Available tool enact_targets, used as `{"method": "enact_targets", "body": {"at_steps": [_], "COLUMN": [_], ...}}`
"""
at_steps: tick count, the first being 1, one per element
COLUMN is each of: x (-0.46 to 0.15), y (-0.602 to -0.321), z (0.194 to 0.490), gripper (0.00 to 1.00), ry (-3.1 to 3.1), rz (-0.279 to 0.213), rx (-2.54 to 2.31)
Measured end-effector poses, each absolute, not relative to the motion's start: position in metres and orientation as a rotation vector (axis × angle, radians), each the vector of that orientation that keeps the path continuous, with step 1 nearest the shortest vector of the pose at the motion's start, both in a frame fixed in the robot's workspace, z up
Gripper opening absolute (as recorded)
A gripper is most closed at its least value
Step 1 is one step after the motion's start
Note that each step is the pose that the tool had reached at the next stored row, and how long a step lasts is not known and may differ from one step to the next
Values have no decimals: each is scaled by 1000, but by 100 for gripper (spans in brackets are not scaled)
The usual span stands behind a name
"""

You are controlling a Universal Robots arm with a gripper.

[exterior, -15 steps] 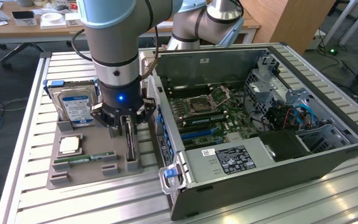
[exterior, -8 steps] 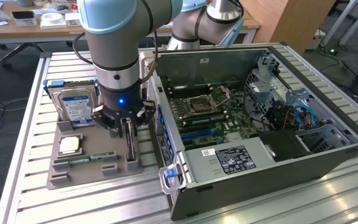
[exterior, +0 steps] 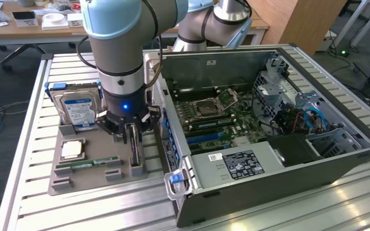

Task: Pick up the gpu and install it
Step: 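Pick up the gpu and move the gpu toward the slot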

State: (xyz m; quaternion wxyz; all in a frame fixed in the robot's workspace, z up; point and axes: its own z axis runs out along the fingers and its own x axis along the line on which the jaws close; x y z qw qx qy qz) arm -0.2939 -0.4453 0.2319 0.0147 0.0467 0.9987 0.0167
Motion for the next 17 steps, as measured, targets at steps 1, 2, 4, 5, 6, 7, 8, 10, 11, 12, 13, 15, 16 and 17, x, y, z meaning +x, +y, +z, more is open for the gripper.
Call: {"method": "enact_targets", "body": {"at_steps": [1, 2, 4, 5, 6, 7, 8, 10, 11, 12, 13, 15, 16, 17], "x": [-294, -294, -294, -294, -294, -293, -293, -293, -293, -293, -293, -293, -293, -293], "y": [-445, -445, -445, -445, -445, -445, -445, -445, -445, -445, -445, -443, -442, -441], "z": [231, 231, 231, 231, 231, 231, 231, 231, 230, 230, 229, 229, 228, 228], "gripper": [42, 42, 42, 42, 42, 42, 42, 42, 42, 42, 42, 42, 42, 42], "ry": [3108, 3108, 3108, 3108, 3108, 3108, 3108, 3108, 3108, 3108, 3108, 3107, 3107, 3107], "rz": [52, 52, 52, 52, 52, 52, 52, 52, 52, 52, 52, 52, 52, 51], "rx": [148, 149, 149, 149, 149, 149, 149, 150, 152, 154, 156, 160, 161, 162]}}
